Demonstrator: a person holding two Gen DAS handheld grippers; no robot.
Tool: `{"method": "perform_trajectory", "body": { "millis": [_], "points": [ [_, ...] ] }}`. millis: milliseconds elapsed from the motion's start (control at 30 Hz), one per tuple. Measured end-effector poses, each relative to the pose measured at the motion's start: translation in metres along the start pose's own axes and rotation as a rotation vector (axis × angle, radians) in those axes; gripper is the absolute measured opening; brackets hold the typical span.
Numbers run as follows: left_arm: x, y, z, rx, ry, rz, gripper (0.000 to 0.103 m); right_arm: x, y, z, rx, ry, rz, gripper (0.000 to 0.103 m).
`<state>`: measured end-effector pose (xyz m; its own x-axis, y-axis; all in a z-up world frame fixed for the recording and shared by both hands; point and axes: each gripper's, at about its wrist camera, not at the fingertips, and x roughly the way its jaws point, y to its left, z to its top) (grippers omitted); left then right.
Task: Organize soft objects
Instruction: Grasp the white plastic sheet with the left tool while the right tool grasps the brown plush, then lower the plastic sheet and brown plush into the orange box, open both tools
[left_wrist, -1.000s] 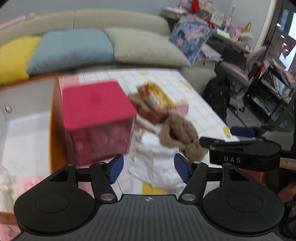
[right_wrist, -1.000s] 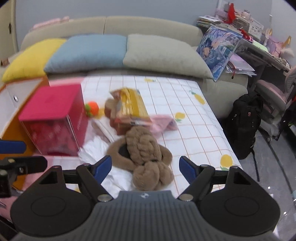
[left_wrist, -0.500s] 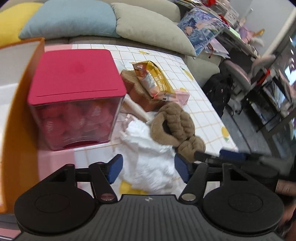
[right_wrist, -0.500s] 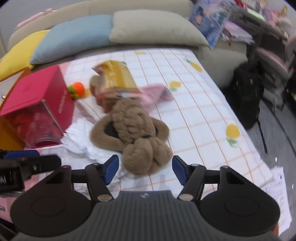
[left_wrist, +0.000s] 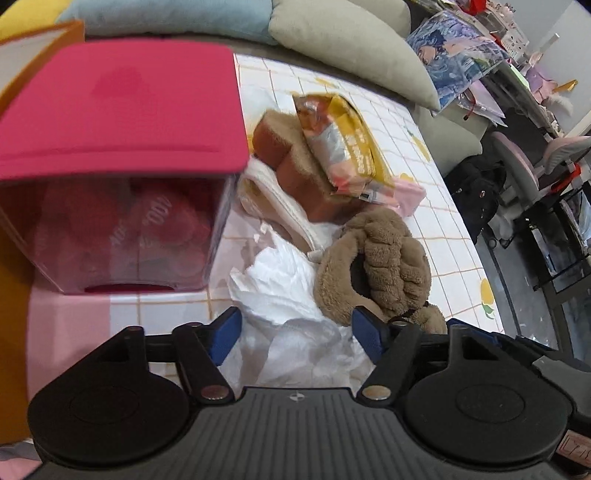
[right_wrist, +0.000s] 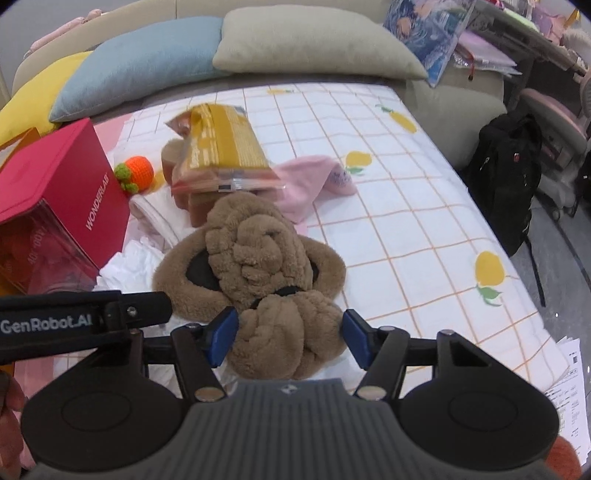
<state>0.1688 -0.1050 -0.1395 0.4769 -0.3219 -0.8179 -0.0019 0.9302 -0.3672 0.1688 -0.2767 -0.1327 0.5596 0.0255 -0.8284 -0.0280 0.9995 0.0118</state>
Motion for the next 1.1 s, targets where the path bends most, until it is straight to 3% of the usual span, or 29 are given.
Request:
{"method": "perform_trajectory", "body": {
  "millis": [133, 267, 400, 600, 900, 1100],
  "points": [
    [0.008, -0.001, -0.005, -0.006, 0.016, 0.003, 0.058, 0.009, 0.005, -0.003, -0.028, 0.043, -0.011, 0.058],
    [0.004, -0.004, -0.006, 0.036, -0.007, 0.001, 0.022, 0.006, 0.009, -0.004, -0.058, 0.038, -0.017, 0.048],
    [-0.008, 0.002, -0.009, 0.026, -0.033, -0.04, 0.017, -0.001, -0.002, -0.003, -0.001, 0.02, -0.001, 0.037],
    [-0.044, 0.007, -0.007, 0.035, -0.098, -0.094, 0.014, -0.02, -0.012, -0.004, 0.067, -0.046, 0.002, 0.031],
    [-0.102, 0.01, -0.006, 0.088, -0.169, -0.095, 0.014, -0.058, -0.022, -0.006, 0.16, -0.12, 0.02, 0.027],
    [-0.131, 0.016, -0.01, 0.1, -0.19, -0.075, 0.014, -0.088, -0.011, -0.009, 0.146, -0.161, 0.077, 0.025]
  ]
}}
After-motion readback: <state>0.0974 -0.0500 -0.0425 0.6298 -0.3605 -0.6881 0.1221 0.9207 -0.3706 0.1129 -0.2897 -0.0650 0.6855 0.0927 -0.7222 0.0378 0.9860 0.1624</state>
